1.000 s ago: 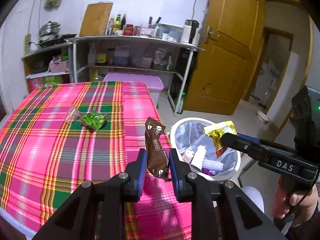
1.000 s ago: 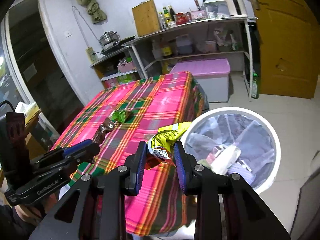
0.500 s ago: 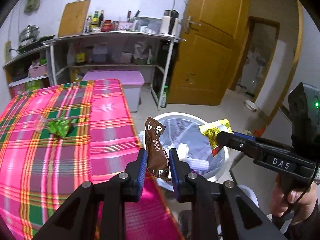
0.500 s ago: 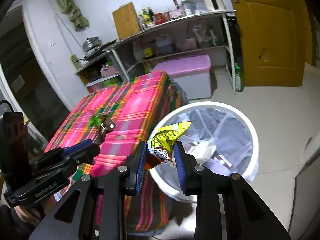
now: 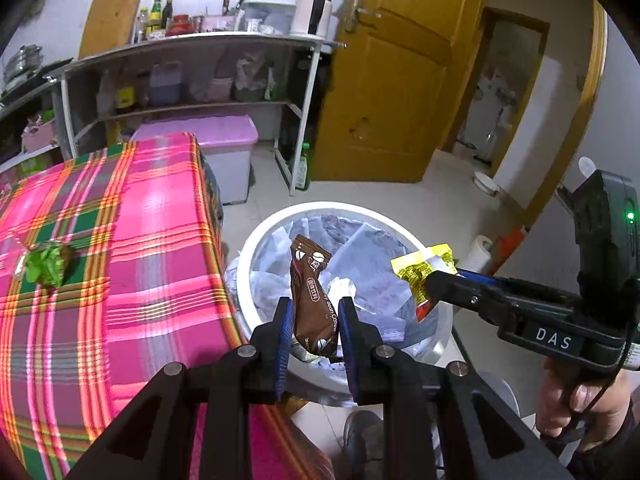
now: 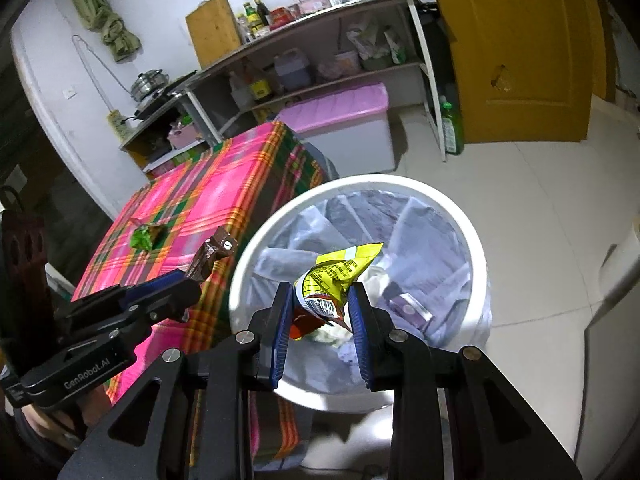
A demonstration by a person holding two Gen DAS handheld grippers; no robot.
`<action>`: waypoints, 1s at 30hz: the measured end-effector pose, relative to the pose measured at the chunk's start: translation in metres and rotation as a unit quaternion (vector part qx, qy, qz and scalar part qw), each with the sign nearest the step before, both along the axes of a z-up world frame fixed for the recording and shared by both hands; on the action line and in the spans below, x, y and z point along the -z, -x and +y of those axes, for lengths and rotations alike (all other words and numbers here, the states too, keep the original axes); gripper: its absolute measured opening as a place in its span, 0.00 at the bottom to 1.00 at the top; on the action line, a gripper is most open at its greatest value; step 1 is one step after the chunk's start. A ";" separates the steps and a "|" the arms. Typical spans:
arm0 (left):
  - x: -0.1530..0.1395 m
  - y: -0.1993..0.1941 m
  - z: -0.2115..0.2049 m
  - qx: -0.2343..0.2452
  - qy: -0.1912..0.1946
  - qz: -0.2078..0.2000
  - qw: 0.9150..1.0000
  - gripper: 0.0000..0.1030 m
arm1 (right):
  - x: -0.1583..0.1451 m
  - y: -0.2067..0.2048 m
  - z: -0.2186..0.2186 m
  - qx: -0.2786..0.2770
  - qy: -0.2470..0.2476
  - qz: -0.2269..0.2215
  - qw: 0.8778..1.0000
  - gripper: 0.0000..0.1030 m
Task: Collect trash
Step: 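Carry the brown wrapper with the left gripper while the right carries the yellow packet to the bin, then open both grippers over the bin, dropping the wrapper and packet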
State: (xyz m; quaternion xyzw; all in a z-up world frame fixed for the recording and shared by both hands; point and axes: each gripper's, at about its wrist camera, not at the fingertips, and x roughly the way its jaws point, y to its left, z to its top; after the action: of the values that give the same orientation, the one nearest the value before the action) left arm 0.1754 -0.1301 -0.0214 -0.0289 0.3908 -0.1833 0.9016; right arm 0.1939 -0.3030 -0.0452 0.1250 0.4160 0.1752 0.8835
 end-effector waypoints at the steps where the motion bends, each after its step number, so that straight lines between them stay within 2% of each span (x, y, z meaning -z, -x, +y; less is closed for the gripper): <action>1: 0.003 -0.004 -0.003 0.003 -0.001 0.005 1.000 0.23 | 0.002 -0.002 -0.002 0.001 0.001 0.002 1.000 0.29; 11: 0.026 -0.037 -0.015 0.012 -0.006 0.038 0.999 0.23 | 0.023 -0.022 -0.012 0.008 0.007 0.029 1.000 0.29; 15: 0.032 -0.046 -0.018 0.011 -0.008 0.051 0.999 0.23 | 0.027 -0.026 -0.014 0.014 0.010 0.034 0.999 0.33; 17: 0.036 -0.050 -0.018 0.010 -0.007 0.058 0.998 0.23 | 0.028 -0.026 -0.014 0.013 0.009 0.033 0.999 0.39; 21: 0.040 -0.054 -0.016 0.008 0.004 0.066 0.998 0.31 | 0.029 -0.027 -0.013 0.011 0.010 0.033 0.999 0.40; 30: 0.028 -0.044 -0.006 0.003 0.018 0.049 0.999 0.32 | 0.015 -0.018 -0.007 0.008 0.013 0.017 1.000 0.40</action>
State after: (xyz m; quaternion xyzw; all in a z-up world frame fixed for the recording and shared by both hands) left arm 0.2196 -0.1365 -0.0499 -0.0531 0.4309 -0.1912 0.8803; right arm 0.2118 -0.3098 -0.0602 0.1201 0.4319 0.1605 0.8793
